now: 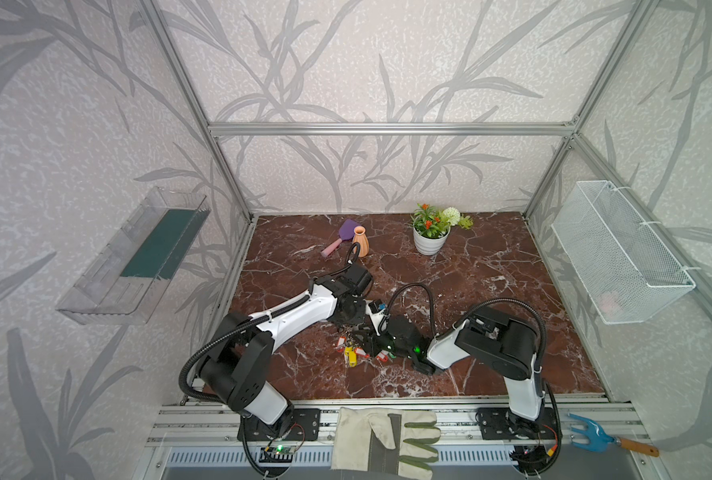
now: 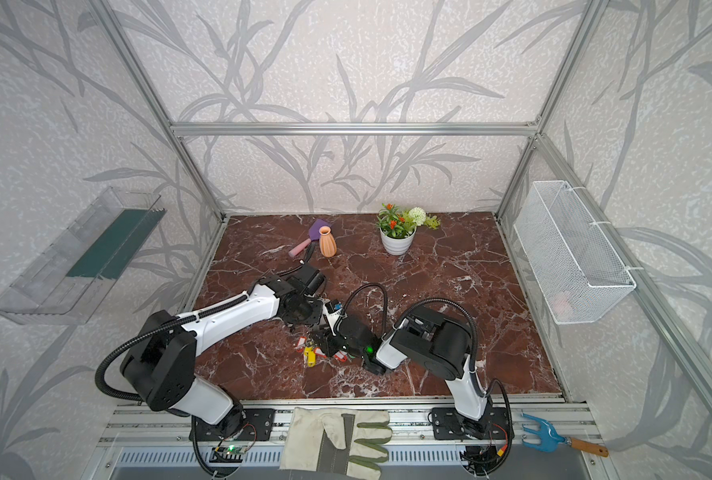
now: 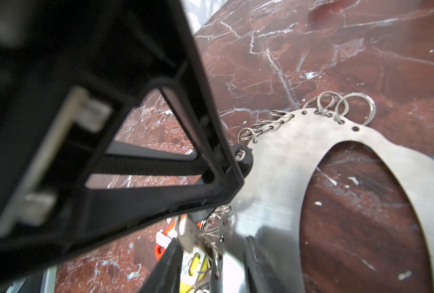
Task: Put the keys on the keyring
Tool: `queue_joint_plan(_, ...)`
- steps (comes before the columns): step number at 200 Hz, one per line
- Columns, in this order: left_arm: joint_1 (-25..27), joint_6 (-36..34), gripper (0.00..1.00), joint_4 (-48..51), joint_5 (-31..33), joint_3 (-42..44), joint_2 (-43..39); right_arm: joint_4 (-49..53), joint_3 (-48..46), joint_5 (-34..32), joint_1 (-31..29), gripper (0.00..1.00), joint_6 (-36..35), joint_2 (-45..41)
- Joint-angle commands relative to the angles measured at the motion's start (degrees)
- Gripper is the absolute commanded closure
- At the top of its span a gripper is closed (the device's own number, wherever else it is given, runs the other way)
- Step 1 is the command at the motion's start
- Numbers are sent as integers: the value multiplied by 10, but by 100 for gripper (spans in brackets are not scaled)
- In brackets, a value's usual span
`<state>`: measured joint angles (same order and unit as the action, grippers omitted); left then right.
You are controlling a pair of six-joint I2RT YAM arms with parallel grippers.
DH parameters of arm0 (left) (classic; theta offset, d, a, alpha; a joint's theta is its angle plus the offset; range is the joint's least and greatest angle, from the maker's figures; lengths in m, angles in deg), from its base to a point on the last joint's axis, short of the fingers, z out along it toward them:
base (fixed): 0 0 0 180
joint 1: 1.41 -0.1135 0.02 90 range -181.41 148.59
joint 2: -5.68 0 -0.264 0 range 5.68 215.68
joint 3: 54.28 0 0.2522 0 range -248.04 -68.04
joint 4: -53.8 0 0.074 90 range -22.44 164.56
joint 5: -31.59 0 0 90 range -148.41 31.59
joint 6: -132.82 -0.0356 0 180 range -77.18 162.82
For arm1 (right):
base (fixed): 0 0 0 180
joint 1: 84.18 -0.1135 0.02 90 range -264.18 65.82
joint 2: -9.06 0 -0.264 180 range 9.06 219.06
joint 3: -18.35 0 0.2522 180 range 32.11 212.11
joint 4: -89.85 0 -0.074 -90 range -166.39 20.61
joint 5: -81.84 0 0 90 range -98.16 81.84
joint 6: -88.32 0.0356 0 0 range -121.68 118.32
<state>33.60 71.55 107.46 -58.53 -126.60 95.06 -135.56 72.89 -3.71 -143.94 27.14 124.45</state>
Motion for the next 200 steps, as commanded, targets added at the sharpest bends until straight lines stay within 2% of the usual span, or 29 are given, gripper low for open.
queue_joint_plan(1,8,-2,100,-18,-26,-22,8,-20,37,21,-22,61,-38,6)
queue_joint_plan(45,9,-1,100,-21,-35,-18,9,-1,54,5,-24,71,-44,7)
queue_joint_plan(65,9,0,100,-21,-36,-17,11,-4,55,10,-25,82,-42,6)
queue_joint_plan(114,9,10,100,-34,-48,-10,18,-10,52,36,-26,92,-33,-3)
queue_joint_plan(154,8,13,100,-45,-52,-20,31,7,28,14,-25,91,-41,-41)
queue_joint_plan(200,9,20,100,-62,-32,-18,-1,26,-21,6,-12,77,-49,-127)
